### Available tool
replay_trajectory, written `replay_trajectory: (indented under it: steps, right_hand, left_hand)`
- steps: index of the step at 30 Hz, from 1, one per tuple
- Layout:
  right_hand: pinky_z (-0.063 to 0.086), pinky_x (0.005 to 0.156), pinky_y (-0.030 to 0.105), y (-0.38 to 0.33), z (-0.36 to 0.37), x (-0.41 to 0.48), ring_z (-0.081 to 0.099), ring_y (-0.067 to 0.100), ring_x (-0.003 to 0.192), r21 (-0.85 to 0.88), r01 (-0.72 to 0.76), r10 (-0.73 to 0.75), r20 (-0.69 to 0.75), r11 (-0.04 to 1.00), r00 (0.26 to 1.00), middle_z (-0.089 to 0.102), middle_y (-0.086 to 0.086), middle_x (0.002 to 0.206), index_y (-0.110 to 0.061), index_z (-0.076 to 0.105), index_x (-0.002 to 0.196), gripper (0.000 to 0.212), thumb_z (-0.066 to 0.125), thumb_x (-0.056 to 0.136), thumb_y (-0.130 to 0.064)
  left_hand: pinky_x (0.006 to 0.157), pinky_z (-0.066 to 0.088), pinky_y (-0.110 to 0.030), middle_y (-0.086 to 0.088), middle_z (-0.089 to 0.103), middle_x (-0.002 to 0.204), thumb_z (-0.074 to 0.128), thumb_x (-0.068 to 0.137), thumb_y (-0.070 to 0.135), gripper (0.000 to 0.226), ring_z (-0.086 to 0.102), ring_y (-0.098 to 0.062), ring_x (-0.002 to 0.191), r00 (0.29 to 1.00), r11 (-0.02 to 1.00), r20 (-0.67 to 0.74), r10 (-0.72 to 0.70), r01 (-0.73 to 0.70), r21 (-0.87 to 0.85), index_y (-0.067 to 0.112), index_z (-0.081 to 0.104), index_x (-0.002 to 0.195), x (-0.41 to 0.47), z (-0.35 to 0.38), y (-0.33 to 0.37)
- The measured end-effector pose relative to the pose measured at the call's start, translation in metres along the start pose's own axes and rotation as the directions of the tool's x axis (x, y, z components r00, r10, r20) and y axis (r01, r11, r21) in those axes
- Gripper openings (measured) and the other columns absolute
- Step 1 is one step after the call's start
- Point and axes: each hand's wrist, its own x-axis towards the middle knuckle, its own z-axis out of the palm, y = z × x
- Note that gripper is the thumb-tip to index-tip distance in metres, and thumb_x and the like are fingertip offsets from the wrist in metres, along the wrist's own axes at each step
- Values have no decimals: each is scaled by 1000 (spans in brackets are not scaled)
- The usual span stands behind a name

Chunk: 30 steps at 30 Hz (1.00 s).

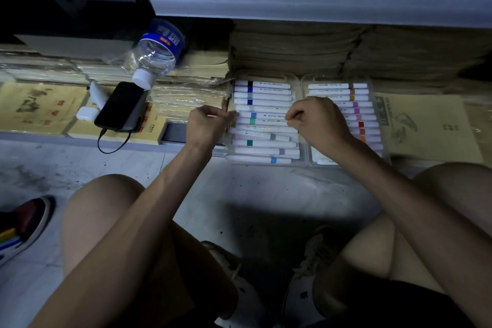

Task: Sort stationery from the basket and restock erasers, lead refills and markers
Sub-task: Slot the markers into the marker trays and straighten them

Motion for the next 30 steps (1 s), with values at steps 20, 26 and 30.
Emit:
replay_trajectory:
  steps: [20, 26, 30]
  right_hand:
    - [35, 70, 5, -6, 7, -1, 60, 4, 78, 52, 68, -67, -10, 996, 998, 76, 0, 88, -14, 83, 92, 10, 76, 88, -9]
    - [46, 75, 20, -6, 11, -1, 62, 8, 79, 36, 104, -104, -8, 994, 995, 74, 0, 88, -15, 83, 91, 11, 76, 86, -7]
    - [50, 79, 24, -7, 7, 0, 60, 5, 78, 54, 117, -117, -2, 992, 993, 76, 1, 87, -12, 83, 91, 11, 75, 87, -6]
  left_hand:
    - [67, 55, -37, -18, 71, 84, 84, 80, 12, 14, 62, -26, 73, 989, 991, 87, -120, 124, -42, 7, 72, 77, -8, 4, 5]
    - [55, 45, -30, -14, 64, 76, 81, 80, 11, 18, 55, -23, 67, 989, 990, 53, -137, 139, -31, -3, 74, 89, -7, 9, 5]
    - [45, 38, -21, -8, 61, 71, 80, 80, 7, 15, 50, -17, 48, 968, 967, 91, -232, 240, -89, 8, 67, 88, -7, 7, 7]
